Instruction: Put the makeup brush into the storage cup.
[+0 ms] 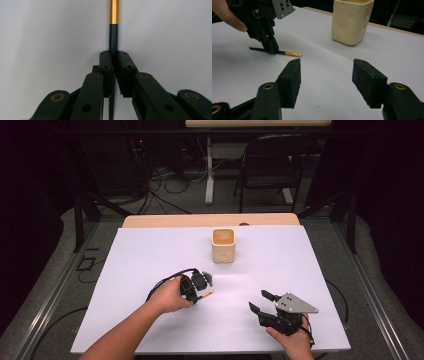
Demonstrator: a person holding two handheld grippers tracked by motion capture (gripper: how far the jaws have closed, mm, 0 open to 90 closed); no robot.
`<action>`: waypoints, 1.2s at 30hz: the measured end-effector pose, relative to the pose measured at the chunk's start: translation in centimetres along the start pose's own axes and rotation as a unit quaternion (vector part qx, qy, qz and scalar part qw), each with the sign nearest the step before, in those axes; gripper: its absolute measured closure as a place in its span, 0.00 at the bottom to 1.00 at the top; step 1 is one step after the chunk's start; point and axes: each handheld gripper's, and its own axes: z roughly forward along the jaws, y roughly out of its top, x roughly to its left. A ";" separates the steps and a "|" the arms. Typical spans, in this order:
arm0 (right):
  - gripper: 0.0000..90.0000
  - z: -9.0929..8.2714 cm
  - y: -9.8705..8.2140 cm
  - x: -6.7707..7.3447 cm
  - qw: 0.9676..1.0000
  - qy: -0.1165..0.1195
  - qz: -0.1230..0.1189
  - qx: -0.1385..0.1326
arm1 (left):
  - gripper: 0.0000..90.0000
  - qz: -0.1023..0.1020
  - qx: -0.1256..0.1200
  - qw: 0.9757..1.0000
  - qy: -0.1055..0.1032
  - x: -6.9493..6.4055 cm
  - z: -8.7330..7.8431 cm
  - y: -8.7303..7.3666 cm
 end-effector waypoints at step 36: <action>0.45 0.1 -0.1 0.0 1.000 0.000 0.003 0.002 | 0.93 0.001 -0.086 0.996 0.000 -0.8 -3.4 -2.4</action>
